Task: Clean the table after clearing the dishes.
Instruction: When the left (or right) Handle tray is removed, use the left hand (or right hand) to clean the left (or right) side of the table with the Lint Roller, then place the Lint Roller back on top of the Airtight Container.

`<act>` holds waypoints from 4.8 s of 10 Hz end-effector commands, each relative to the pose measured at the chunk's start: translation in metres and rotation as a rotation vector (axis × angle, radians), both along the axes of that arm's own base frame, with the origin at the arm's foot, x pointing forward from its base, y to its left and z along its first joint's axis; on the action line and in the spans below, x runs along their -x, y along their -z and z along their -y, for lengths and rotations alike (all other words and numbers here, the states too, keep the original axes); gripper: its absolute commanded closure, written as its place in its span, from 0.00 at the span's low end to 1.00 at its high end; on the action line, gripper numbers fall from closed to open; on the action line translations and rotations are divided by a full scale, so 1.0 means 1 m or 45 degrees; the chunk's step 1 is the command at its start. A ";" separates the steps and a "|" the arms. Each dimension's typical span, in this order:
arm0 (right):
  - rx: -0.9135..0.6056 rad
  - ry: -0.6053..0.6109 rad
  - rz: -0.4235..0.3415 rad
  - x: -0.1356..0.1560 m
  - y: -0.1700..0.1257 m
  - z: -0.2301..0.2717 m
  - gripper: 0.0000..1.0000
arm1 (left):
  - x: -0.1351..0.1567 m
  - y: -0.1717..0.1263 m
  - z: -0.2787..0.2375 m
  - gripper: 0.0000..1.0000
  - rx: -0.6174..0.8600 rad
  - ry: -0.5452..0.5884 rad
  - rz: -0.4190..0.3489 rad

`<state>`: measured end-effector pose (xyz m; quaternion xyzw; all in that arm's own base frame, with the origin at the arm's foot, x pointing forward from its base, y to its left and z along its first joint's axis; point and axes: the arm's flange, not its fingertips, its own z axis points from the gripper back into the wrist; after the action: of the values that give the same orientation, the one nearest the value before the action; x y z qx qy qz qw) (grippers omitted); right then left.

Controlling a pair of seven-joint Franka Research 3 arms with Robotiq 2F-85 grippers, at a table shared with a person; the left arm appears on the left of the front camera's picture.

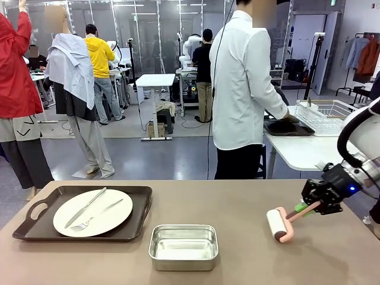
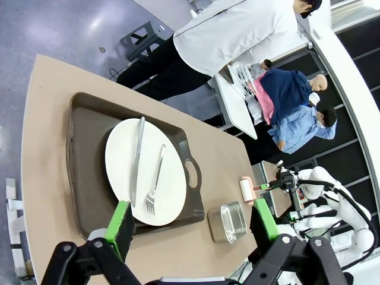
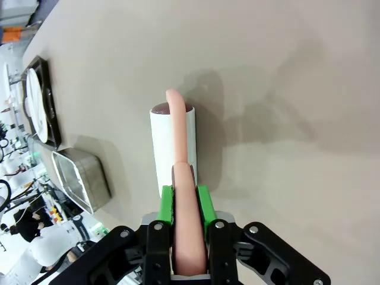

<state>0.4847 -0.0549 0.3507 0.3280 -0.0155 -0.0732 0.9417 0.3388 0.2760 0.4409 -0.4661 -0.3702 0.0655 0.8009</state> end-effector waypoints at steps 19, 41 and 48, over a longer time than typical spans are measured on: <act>0.718 -0.120 0.082 0.049 -0.155 0.018 0.83 | 0.003 -0.001 -0.003 0.00 0.005 0.012 0.013; 0.876 -1.856 0.881 0.089 -0.234 -0.429 0.80 | 0.003 -0.001 -0.003 0.00 0.005 0.012 0.013; 0.839 -1.886 0.853 0.109 -0.213 -0.458 0.80 | 0.003 -0.001 -0.003 0.00 0.005 0.012 0.013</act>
<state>0.3789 0.4051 0.5630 -0.0333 -0.0860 0.6572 0.7481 0.3386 0.2762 0.4409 -0.4662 -0.3703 0.0657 0.8008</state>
